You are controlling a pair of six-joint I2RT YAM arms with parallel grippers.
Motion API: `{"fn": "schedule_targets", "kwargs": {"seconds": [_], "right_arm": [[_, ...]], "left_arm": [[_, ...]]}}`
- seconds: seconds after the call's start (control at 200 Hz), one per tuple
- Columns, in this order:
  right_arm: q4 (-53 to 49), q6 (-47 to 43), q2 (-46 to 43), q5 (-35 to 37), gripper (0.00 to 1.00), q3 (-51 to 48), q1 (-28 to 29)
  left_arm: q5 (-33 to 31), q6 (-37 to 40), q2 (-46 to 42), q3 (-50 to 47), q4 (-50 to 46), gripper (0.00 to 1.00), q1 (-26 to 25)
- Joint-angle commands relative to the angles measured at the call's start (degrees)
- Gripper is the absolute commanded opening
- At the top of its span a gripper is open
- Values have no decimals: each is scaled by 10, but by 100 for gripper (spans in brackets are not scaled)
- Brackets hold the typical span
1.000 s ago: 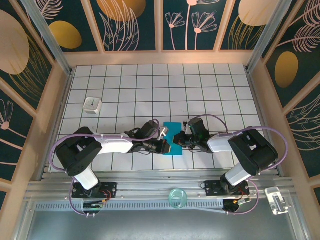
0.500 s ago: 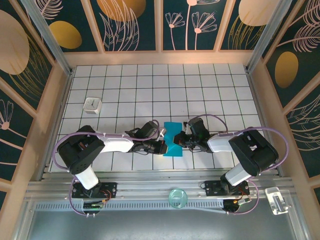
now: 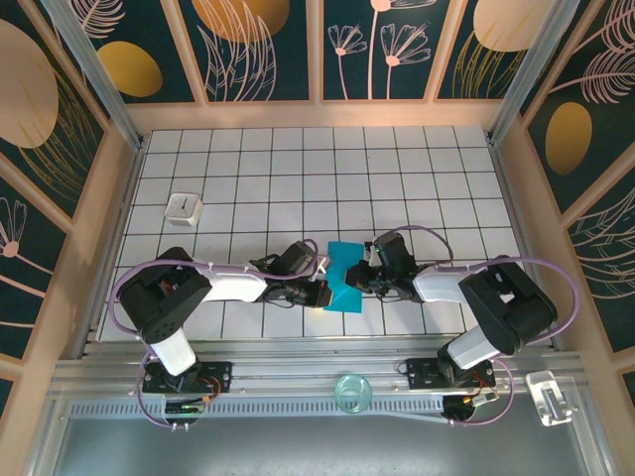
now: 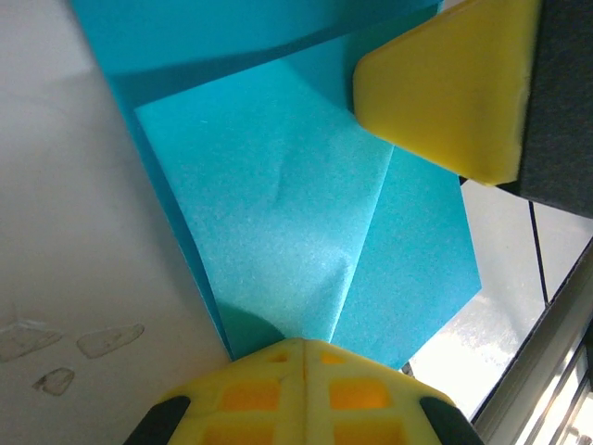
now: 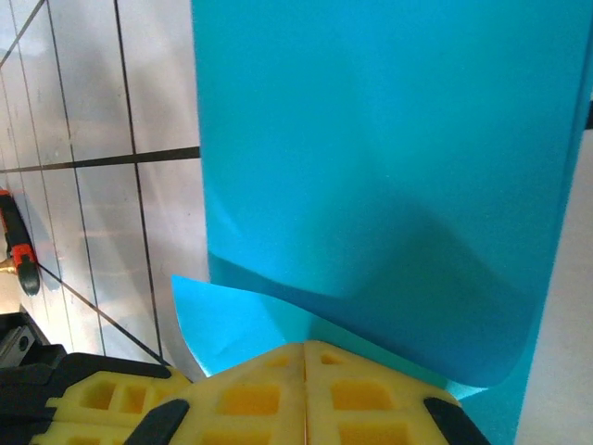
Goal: Fold a paper plane with a square sheet of paper (pick it up from the middle)
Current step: Fold the triangle a second time at the center of the table.
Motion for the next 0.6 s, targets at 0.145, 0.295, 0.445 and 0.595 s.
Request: {"fn": "schedule_targets", "kwargs": {"seconds": [0.145, 0.295, 0.445, 0.595], "right_arm": [[5, -7, -44, -25, 11, 1, -1], [23, 14, -43, -28, 10, -11, 31], [43, 37, -34, -20, 7, -23, 53], [60, 46, -14, -17, 6, -22, 63]], "left_arm": [[-38, 17, 15, -1, -48, 6, 4], [-43, 20, 18, -3, -49, 5, 4], [-50, 22, 19, -4, -54, 3, 4], [-52, 25, 22, -5, -57, 0, 4]]}}
